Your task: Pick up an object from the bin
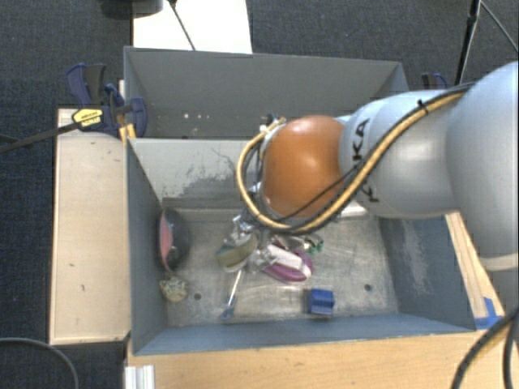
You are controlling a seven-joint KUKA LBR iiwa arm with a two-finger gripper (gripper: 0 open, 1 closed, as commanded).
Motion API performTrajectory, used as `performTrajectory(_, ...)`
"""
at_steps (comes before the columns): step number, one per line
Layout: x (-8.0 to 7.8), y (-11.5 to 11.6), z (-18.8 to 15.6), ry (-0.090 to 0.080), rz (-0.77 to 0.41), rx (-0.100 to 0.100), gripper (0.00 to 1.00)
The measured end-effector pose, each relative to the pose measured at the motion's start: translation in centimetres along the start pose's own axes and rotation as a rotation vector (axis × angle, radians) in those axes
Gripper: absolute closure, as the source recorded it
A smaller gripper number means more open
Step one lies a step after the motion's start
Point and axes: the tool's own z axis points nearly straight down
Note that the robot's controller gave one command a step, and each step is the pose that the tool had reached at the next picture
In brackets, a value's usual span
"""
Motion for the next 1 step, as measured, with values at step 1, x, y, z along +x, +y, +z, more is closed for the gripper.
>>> performTrajectory(1, 2.21, 2.97, -13.65, 0.023, 0.020, 0.000, 1.00)
